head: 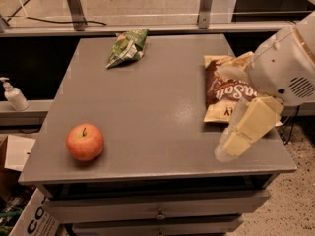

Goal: Pick apple

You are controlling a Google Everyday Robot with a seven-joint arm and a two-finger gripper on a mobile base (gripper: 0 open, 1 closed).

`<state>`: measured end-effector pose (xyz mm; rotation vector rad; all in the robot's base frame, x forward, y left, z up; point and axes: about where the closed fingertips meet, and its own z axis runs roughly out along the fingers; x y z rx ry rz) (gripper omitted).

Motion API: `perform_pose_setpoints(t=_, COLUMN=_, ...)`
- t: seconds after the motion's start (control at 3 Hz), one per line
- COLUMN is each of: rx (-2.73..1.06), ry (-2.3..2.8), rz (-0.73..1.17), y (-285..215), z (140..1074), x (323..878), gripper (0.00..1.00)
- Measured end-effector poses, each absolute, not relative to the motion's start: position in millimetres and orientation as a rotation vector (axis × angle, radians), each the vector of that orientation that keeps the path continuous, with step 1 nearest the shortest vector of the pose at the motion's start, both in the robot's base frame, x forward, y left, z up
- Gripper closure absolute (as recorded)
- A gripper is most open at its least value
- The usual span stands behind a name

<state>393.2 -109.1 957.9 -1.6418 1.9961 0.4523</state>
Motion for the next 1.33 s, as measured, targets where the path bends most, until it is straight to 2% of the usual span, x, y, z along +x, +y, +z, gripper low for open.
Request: perform_pose_setpoints(t=1.33, rx=-1.723, ry=1.7, rz=0.692, y=63.7, z=883.5, x=380.0, gripper=0.0)
